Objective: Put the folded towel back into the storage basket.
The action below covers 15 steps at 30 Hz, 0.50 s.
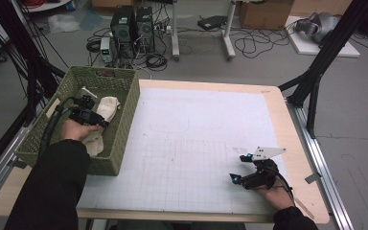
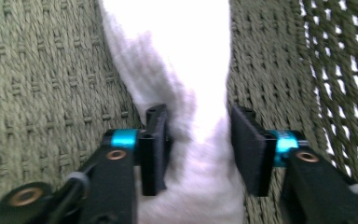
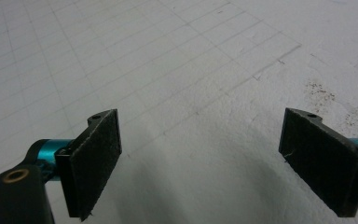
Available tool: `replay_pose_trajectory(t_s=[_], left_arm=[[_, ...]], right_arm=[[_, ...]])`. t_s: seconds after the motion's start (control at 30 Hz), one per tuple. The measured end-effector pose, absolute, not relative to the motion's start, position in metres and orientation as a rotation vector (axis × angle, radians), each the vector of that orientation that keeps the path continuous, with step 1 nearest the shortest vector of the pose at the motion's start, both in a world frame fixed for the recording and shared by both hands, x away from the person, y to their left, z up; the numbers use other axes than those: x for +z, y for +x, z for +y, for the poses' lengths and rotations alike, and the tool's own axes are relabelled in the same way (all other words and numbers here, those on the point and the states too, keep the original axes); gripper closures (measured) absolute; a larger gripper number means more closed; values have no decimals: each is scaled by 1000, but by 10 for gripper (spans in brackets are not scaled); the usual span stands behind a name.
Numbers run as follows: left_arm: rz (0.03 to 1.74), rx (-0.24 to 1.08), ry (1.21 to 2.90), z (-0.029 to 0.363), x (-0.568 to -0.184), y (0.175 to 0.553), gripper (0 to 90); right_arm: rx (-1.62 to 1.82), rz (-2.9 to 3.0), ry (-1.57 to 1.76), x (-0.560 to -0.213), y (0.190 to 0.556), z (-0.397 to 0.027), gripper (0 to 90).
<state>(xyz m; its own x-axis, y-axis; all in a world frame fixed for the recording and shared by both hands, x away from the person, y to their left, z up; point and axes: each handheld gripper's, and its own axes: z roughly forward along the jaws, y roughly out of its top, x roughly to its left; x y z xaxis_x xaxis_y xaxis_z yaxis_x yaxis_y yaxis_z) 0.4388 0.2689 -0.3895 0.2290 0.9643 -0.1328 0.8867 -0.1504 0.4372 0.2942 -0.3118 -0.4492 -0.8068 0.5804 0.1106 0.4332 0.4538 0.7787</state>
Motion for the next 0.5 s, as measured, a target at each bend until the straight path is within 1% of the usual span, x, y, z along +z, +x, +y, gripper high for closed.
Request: replay_pose_trajectory(t_s=[0.2,0.3,0.4,0.5], left_arm=[[1632,273,2128,273,-375,430,519],[1606,262,2158,277,-370,424,516],[1591,240,2152,282,-368,418,515],[1573,233,2173,284,-366,413,499]], right_arm=[[1275,2531,889,-449,294,-311,123],[1274,2532,883,-450,294,-311,123],[1270,2536,886,-450,294,-311,123],[1270,2534,885,-450,295,-311,123]])
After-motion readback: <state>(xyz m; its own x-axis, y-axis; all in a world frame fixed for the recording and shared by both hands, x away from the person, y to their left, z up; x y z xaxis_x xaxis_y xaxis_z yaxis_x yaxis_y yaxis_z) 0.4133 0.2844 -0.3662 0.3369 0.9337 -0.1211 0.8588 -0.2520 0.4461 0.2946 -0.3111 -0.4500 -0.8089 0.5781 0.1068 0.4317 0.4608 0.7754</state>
